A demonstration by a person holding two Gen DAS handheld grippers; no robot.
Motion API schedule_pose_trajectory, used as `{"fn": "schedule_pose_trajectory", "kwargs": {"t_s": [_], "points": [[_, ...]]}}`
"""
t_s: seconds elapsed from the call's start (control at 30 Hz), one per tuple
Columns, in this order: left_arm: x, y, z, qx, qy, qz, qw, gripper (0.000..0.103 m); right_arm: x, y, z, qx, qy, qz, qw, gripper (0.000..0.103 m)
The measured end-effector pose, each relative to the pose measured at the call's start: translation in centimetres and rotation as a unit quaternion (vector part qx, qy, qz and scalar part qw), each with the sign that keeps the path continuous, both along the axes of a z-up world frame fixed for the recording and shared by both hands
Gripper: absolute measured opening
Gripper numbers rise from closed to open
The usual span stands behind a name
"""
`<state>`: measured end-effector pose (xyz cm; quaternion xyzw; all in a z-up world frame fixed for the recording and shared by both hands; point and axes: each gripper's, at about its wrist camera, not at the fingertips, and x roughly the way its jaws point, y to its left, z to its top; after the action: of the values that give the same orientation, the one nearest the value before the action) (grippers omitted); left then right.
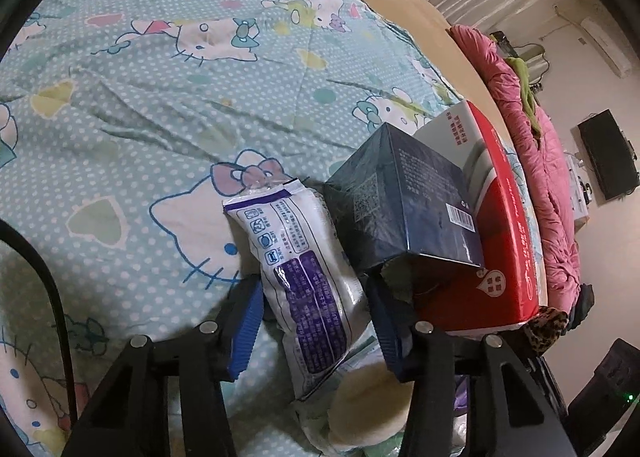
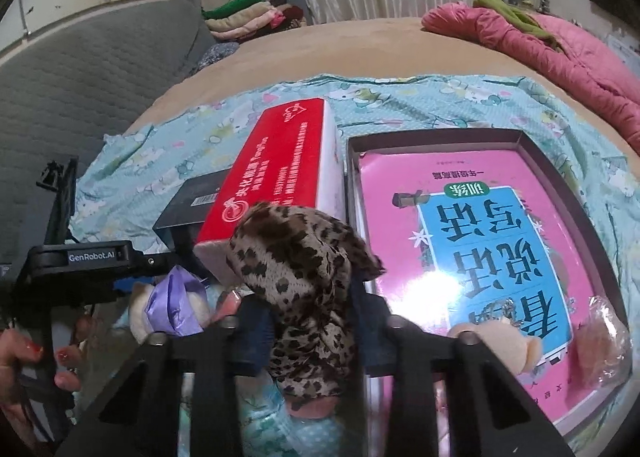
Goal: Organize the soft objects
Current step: 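Lift and carry the packet with the left tool while the right tool carries the leopard cloth toward the tray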
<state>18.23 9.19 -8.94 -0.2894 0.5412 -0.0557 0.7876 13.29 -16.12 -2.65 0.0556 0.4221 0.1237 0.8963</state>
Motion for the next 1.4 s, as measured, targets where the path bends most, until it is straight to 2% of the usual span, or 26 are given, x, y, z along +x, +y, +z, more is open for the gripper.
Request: {"fn": "schedule_pose_trajectory", "kwargs": {"t_s": [0.07,0.23,0.7,1.0,1.4], "points": [[-0.2,0.3,0.1,-0.008,-0.003,0.007,0.9999,0.048,-0.2,-0.6,0.3,0.011,-0.004,-0.004,1.0,0.019],[-0.9,1.3,0.6,-0.007,-0.009,0.022,0.9997,0.046,-0.8,-1.2,1.3,0.015,-0.024,-0.012,1.0,0.015],[-4.0,2.1,6.2,0.022,-0.066,0.027,0.9972,0.046,-2.9,-2.1,5.2,0.053,-0.071,-0.002,0.996,0.015],[-6.3,0.0,10.3,0.045,-0.103,0.008,0.9936,0.046,-4.5,-4.0,7.4,0.073,-0.099,-0.011,0.992,0.015],[-7.9,-5.3,14.5,0.065,-0.134,-0.041,0.988,0.046,-6.6,-8.2,9.7,0.097,-0.127,-0.042,0.986,0.015]]}}
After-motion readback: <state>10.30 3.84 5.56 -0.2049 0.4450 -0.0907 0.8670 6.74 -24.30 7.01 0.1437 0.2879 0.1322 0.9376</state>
